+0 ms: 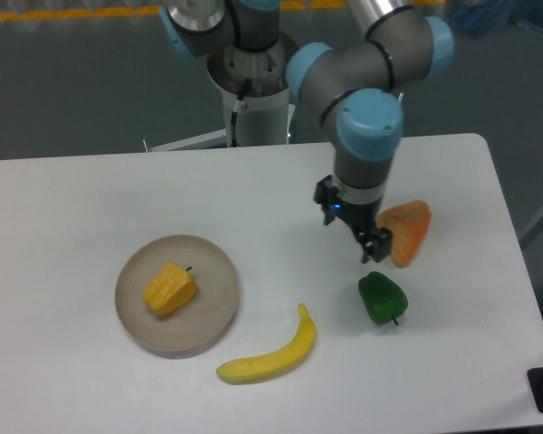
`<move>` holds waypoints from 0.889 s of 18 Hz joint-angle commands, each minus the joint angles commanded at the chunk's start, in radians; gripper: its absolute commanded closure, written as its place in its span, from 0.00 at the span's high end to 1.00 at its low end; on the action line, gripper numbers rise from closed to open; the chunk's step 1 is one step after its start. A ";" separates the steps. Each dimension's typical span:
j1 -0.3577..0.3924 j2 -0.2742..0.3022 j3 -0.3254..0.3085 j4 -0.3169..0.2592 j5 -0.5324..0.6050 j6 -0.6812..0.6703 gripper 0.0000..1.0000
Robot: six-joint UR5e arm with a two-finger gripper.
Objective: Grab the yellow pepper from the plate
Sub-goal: 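Move the gripper from beside the orange slice over the plate, then lower the gripper onto the yellow pepper and close on it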
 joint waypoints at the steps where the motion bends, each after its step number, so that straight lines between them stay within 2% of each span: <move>1: -0.020 0.000 0.000 0.002 0.002 -0.023 1.00; 8: -0.138 -0.026 -0.002 0.009 -0.005 -0.226 1.00; 13: -0.213 -0.090 0.006 0.037 0.002 -0.359 1.00; 16: -0.247 -0.110 0.018 0.037 -0.002 -0.423 1.00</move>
